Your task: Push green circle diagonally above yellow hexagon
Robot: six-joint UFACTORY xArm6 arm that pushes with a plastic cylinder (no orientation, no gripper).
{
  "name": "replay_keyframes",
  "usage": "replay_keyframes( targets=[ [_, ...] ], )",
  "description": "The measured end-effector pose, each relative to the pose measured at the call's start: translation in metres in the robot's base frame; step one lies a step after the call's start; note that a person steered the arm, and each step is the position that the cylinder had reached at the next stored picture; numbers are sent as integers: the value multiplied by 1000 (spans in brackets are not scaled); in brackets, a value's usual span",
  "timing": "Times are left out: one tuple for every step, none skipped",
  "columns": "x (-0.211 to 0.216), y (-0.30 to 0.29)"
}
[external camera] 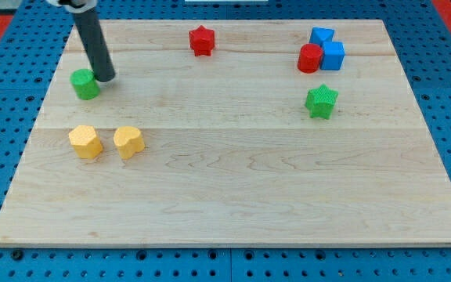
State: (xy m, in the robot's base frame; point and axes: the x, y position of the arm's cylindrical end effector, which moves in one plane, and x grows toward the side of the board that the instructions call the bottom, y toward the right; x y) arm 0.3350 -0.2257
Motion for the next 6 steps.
replay_keyframes(
  targets=[
    [-4,-53],
    [-1,-54],
    [10,-68],
    [23,-79],
    [30,-79],
    [50,-37]
  ],
)
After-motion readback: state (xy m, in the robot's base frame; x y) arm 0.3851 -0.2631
